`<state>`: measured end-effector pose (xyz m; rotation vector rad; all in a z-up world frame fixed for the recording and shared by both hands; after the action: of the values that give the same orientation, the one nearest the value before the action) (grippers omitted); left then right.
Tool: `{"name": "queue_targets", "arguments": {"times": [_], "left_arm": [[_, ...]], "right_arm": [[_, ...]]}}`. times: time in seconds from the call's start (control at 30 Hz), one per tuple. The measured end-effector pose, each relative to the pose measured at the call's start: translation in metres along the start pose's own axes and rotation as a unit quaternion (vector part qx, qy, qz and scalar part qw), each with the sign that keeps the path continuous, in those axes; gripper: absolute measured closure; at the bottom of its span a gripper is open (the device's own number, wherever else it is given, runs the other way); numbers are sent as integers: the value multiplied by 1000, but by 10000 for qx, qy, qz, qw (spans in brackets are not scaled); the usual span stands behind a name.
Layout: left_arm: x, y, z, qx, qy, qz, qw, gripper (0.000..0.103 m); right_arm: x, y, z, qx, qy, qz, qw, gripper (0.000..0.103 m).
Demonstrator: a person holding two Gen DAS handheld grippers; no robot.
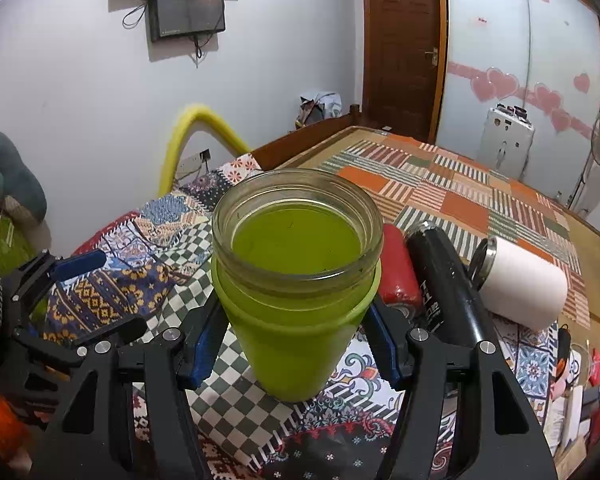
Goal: Flip cup upright
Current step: 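Rotate the green bottle with the right gripper until its open mouth faces up, then lower the upright bottle onto the checkered cloth and open the right gripper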
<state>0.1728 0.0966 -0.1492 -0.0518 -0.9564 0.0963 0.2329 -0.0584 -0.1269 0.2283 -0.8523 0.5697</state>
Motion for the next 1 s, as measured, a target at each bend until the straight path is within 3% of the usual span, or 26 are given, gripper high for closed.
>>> {"name": "queue_targets", "arguments": {"times": [0.57,0.63,0.73,1.0], "left_arm": [[2,0,0,40,-9,47,10000,11],[3,-1,4,44,-38,51,10000,11],[7,-2,12,47,-119,42,9999,11],[28,-20,53,-60,-594,-21,9982,11]], "right_arm": [[1,5,-3,-53,-208,-15,9998,42],[1,6,-2,-17,-194,-55,9998,36],[2,5,9,-113,-334,-88,9993,24],[9,4,65,-391,-957,-117,9946,23]]}}
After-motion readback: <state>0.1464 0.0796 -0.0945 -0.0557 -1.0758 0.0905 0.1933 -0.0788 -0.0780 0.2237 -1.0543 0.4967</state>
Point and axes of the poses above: each gripper's, at about its wrist camera, not at the fingertips, and z roughly against the way its jaws point, y to its left, x to its top, the point moved 8 cm from there along -z, roughly the way its jaws point, and after that the axes turned 4 degrees about z, right-handed, at the moved point
